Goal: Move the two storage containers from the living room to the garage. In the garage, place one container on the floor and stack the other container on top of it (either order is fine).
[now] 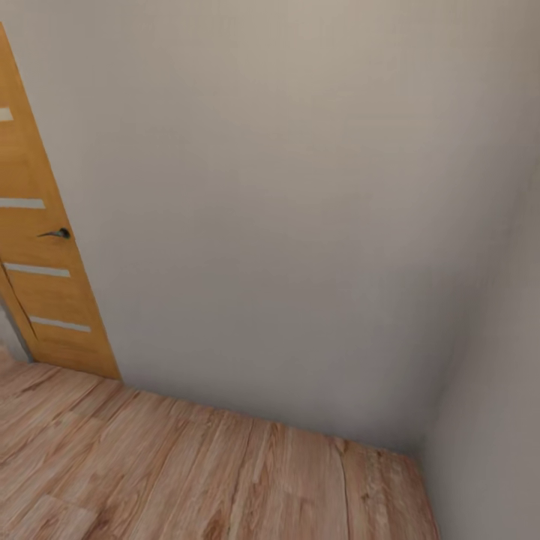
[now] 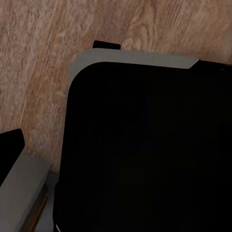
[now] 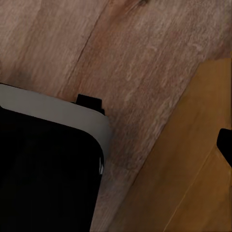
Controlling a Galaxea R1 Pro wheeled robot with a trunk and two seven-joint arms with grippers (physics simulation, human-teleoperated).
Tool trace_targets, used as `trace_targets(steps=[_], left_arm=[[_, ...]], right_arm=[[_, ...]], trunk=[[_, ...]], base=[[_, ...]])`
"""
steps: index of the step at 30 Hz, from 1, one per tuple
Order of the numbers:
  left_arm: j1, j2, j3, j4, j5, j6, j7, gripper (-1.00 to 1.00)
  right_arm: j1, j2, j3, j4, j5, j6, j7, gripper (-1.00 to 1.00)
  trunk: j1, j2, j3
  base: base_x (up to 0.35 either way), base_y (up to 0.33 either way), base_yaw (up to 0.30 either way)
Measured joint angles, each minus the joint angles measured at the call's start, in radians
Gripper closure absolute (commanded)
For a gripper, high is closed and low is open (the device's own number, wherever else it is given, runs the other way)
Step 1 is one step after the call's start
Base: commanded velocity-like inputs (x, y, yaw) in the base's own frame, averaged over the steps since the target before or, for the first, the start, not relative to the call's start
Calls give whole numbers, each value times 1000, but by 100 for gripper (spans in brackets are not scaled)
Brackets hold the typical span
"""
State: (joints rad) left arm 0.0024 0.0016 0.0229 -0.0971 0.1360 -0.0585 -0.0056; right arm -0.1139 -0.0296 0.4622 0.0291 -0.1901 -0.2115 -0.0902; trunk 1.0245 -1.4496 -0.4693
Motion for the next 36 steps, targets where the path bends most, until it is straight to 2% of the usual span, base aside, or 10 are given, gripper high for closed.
trace_targets(steps=[11,20,36], left_arm=[[-1,0,0,0,0,0,0,-100],[0,0,0,0,0,0,1,-100],[0,0,0,-1,0,0,1,-100]], right_arm=[[0,3,-5,0,-11,1,-1,-100],[0,5,1,0,1,2,-9,-100],[0,-6,-11,-1,-13,0,-11,-100]], trunk=[[0,0,0],[0,0,0],[1,0,0]], base=[[283,0,269],[226,0,271],[29,0,271]])
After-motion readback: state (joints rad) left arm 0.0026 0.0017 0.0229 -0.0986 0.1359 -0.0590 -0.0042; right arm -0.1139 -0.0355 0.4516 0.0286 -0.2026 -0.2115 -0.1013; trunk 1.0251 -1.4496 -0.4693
